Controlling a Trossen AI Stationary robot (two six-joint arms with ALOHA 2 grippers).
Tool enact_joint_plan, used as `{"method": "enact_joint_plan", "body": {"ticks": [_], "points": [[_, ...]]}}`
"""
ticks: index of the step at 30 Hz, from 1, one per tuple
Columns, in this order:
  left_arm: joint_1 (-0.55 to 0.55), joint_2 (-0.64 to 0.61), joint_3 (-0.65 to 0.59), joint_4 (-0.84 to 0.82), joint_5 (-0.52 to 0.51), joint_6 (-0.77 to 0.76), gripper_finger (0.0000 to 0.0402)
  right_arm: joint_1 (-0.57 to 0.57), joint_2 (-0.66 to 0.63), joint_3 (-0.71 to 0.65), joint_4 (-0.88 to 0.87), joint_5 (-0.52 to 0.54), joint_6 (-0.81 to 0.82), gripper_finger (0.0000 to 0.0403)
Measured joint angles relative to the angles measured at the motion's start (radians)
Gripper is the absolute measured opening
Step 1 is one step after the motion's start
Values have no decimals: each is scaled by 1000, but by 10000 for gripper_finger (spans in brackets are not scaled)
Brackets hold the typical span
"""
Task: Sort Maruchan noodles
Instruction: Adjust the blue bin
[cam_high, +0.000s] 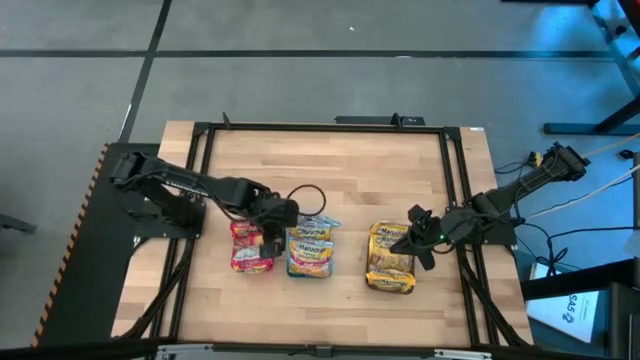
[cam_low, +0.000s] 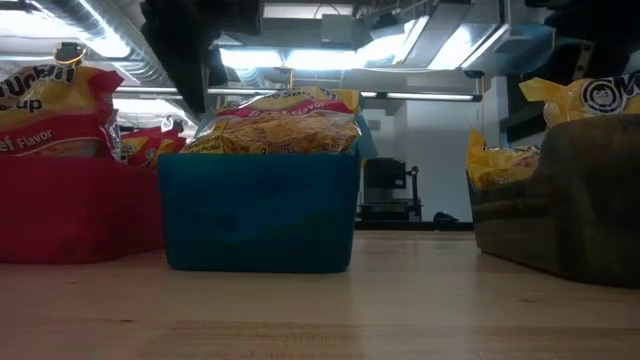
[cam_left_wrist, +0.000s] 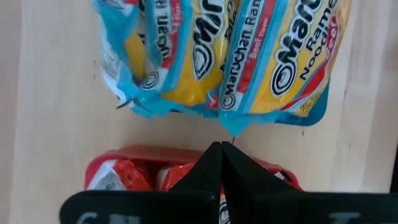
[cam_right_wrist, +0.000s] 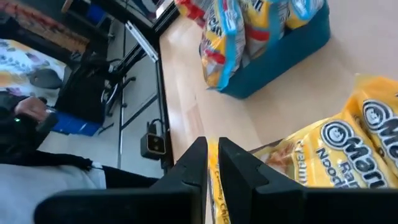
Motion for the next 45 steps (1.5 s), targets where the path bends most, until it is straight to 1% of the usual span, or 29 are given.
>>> {"method": "enact_joint_plan", "body": {"ticks": [8,14,27,37,43,45], "points": [[-34,90,2,18,6,-41,2,0,0,0,-34,-44,-3,39],[-41,142,3,77,24,-45,2,0,0,0,-37,-61,-3,39],[-17,155,2,77,23,-25,2,0,0,0,-37,-61,-4,39],[-15,156,2,137,22,-18,2,0,0,0,-37,-61,-4,39],[-13,186,3,201,33,-18,2,0,0,0,-37,-61,-4,39],[-13,196,0,190,40,-17,2,0,0,0,-37,-62,-4,39]]}}
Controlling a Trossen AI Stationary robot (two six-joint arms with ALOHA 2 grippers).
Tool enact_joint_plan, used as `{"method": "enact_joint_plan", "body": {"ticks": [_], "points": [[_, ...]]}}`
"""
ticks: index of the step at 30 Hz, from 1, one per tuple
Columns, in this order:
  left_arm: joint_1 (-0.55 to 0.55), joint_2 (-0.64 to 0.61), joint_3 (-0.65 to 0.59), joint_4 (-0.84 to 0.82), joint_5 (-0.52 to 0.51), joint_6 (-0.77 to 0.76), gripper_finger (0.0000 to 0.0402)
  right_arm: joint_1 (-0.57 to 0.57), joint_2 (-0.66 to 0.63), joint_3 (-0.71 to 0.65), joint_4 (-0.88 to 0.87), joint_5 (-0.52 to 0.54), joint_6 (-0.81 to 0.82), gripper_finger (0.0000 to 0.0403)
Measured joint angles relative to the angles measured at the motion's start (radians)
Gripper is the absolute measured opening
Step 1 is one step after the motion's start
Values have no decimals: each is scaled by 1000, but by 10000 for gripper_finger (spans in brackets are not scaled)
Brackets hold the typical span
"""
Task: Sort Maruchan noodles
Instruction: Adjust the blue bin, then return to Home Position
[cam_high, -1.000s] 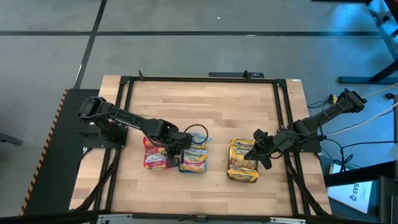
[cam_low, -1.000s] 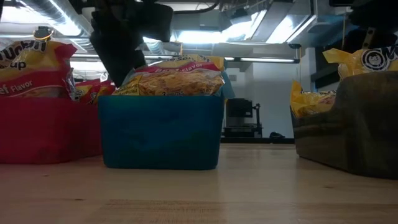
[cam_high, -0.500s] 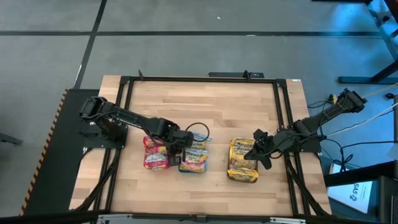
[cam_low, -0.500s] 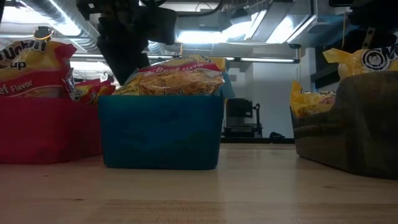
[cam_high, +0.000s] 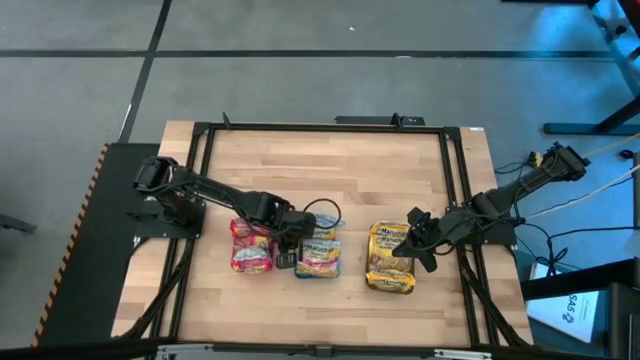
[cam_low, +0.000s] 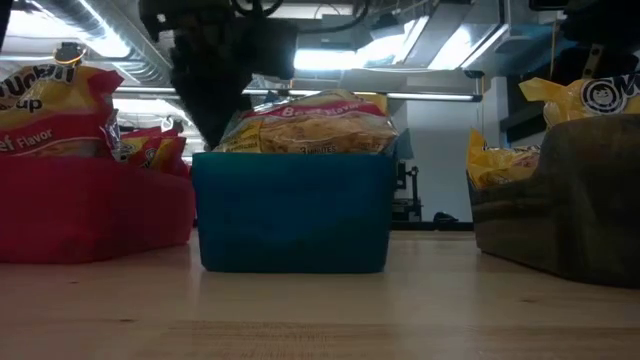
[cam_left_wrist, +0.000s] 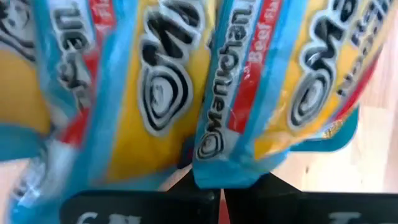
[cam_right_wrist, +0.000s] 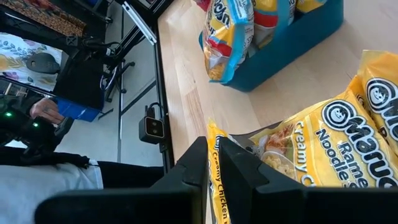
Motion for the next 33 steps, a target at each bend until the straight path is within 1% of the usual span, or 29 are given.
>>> {"method": "enact_joint_plan", "body": {"ticks": [7,9,14,16,19,22,24,26,29,33], "points": [[3,15,2,-6,-5,0,2,0,0,0,0,-1,1,39],[3,15,13,-34,-18,1,2,0,0,0,0,-5,1,39],[6,3,134,-243,-54,49,2,0,0,0,-1,-28,0,39],[6,2,187,-306,-59,66,2,0,0,0,-1,-28,0,39],[6,-2,278,-351,-63,92,2,0,0,0,-2,-28,-1,39],[6,-3,375,-479,-78,133,2,0,0,0,-2,-29,-17,39],[1,-28,410,-530,-81,173,2,0,0,0,-3,-28,-25,39],[-7,-69,407,-542,-81,192,2,0,0,0,-1,-28,-27,39],[-33,-167,354,-546,-83,182,2,0,0,0,1,-18,-41,39],[-68,-361,204,-502,-127,115,2,0,0,0,-1,-3,-42,39]]}}
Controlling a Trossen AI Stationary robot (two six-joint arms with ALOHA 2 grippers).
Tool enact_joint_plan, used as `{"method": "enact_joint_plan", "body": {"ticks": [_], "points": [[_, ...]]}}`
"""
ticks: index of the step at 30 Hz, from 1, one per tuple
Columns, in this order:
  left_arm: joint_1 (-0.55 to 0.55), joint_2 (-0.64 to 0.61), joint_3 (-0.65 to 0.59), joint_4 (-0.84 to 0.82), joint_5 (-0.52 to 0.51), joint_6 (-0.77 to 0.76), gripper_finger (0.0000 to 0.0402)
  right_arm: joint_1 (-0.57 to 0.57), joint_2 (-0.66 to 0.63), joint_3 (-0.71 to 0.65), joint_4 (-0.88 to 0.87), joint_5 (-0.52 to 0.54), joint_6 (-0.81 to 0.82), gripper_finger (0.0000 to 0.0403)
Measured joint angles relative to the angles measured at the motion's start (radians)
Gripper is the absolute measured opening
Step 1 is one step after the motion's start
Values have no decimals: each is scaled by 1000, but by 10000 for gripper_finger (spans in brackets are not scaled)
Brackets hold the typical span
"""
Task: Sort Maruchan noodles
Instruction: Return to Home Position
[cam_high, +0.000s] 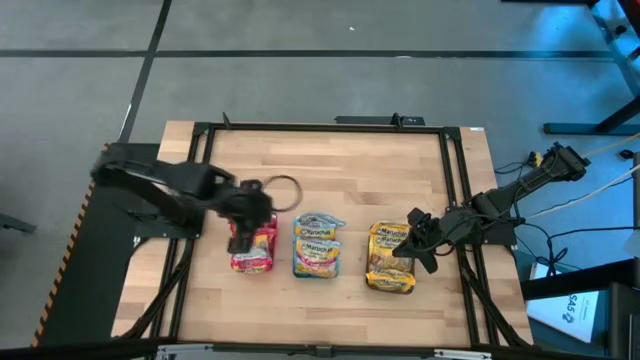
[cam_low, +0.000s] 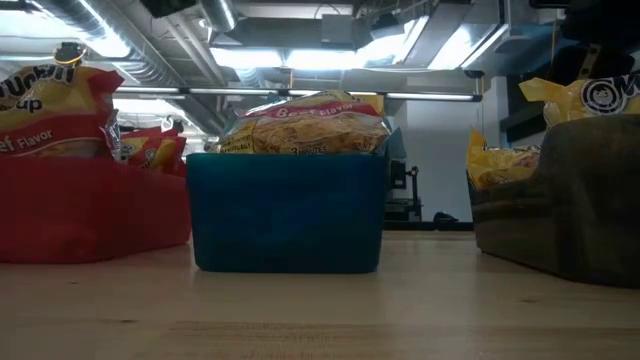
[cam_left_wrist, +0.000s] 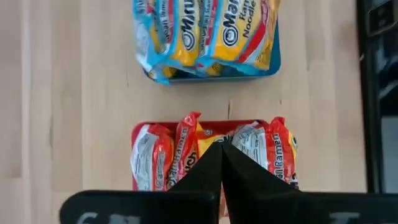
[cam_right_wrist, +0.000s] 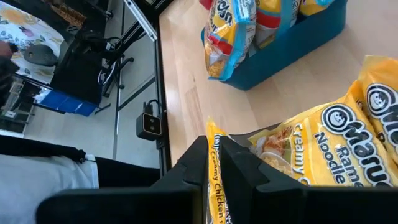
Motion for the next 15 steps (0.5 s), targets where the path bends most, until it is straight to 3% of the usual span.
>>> {"method": "enact_joint_plan", "body": {"ticks": [11,15], "points": [[-31,-508,-497,319,-6,-86,2,0,0,0,-6,13,-3,39],[-30,-631,-641,430,-6,-51,2,0,0,0,4,133,-8,39]]}}
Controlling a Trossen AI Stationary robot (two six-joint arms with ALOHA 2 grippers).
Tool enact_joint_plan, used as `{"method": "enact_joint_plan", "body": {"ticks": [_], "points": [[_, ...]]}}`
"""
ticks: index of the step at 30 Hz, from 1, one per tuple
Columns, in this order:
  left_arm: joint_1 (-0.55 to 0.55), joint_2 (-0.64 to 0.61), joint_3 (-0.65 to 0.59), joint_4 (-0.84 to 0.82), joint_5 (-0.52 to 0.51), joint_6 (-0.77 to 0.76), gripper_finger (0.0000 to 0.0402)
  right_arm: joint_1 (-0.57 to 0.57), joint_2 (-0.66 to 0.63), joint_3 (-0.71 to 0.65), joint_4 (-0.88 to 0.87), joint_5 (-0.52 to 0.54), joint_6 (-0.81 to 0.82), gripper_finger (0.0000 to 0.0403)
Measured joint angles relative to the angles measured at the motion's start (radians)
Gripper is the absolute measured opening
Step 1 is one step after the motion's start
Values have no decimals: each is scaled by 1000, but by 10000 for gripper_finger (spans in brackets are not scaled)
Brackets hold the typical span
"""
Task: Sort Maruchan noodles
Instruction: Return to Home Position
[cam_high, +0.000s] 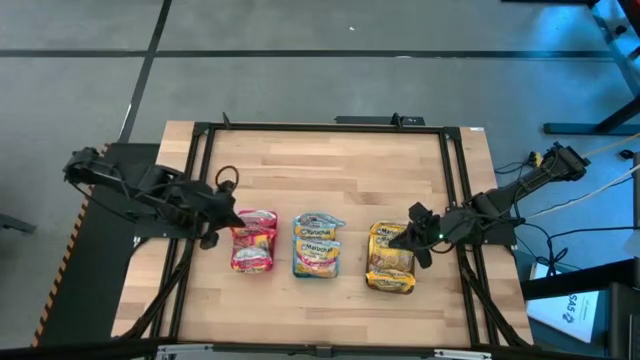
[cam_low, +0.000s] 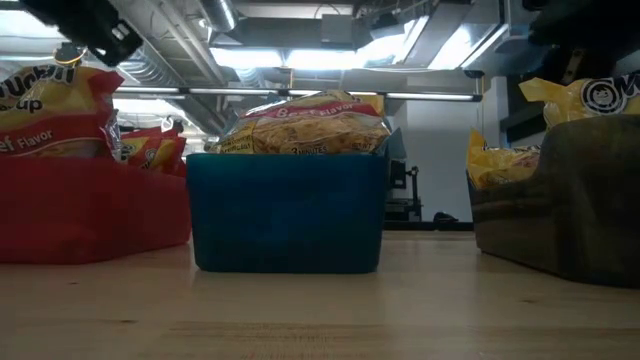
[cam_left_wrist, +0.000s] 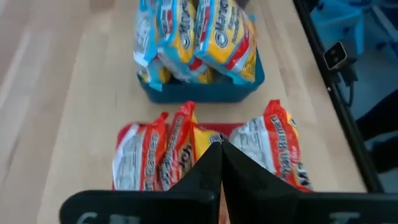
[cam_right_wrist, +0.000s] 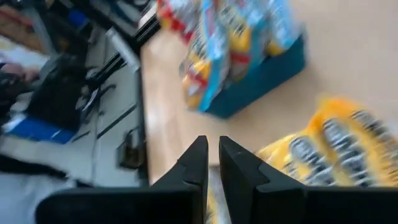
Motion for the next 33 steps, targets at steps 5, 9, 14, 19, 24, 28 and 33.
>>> {"method": "enact_joint_plan", "body": {"ticks": [5,9,14,19,24,28,33], "points": [[0,-106,-110,91,-68,16,2,0,0,0,60,86,-139,39],[0,-144,-120,91,-107,2,2,0,0,0,222,65,-393,39],[0,-172,-120,92,-132,18,2,0,-8,0,341,3,-596,39],[0,-173,-120,91,-130,19,2,-11,-34,0,318,-62,-708,39],[0,-173,-120,91,-129,20,2,-82,-57,-6,261,-244,-794,39],[0,-173,-120,90,-129,20,2,-159,-108,-83,278,-353,-842,39],[0,-173,-120,89,-129,20,2,-245,-238,-287,472,-474,-854,39]]}}
